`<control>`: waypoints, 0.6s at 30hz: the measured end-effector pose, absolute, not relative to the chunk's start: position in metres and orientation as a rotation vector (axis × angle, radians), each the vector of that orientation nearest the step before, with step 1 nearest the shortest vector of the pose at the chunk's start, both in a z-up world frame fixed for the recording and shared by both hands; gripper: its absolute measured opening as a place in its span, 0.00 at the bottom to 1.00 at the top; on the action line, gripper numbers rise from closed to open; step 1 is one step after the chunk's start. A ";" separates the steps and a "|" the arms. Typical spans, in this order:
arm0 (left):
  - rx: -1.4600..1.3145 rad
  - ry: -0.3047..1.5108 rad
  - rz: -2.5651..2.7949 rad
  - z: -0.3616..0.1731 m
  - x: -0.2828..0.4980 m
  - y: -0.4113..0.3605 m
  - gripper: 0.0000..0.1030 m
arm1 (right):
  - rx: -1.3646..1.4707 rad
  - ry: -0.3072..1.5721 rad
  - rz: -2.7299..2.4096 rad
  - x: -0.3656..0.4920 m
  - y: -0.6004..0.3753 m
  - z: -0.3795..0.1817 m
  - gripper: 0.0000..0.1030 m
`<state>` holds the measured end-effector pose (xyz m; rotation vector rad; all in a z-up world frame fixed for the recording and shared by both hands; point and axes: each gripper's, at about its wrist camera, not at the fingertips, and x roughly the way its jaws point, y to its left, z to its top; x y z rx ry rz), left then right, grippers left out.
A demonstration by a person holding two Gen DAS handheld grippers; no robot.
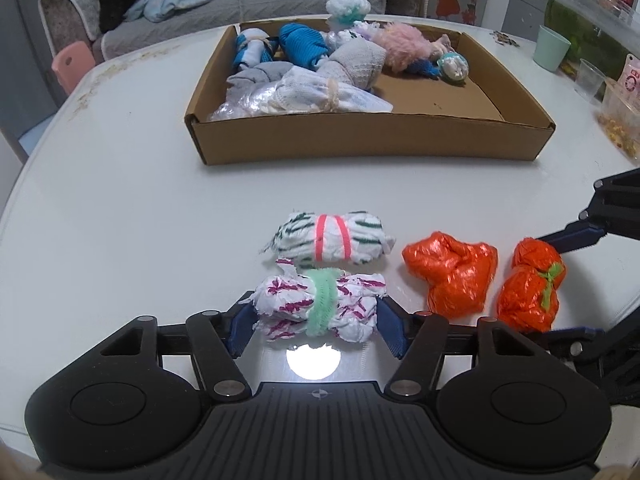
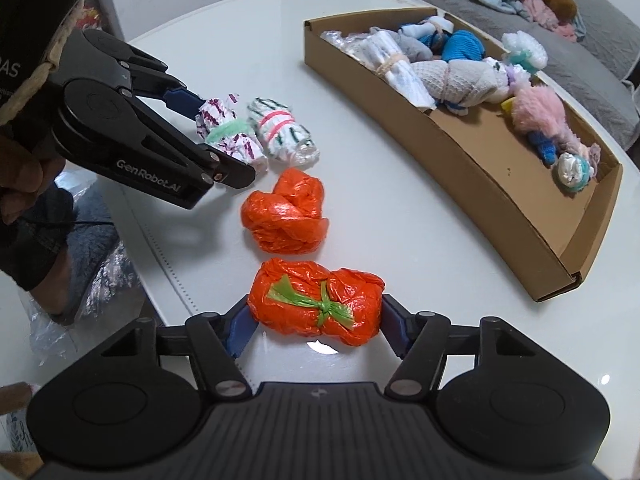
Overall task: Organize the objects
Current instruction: 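Grasp the striped white sock with the left gripper while the right grasps the orange-wrapped sock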
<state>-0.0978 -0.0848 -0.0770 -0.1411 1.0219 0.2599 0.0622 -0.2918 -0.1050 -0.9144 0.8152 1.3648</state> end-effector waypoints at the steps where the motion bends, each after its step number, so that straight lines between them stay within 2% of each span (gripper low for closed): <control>1: -0.146 1.030 0.265 -0.075 -0.099 -0.084 0.66 | -0.918 0.809 1.366 0.061 -0.292 -0.104 0.59; 8: -0.110 1.046 0.254 -0.043 -0.109 -0.082 0.66 | -0.876 0.815 1.358 0.071 -0.300 -0.093 0.59; 18: -0.058 0.887 0.162 0.036 -0.068 -0.070 0.64 | -0.608 0.736 1.266 0.121 -0.316 -0.043 0.59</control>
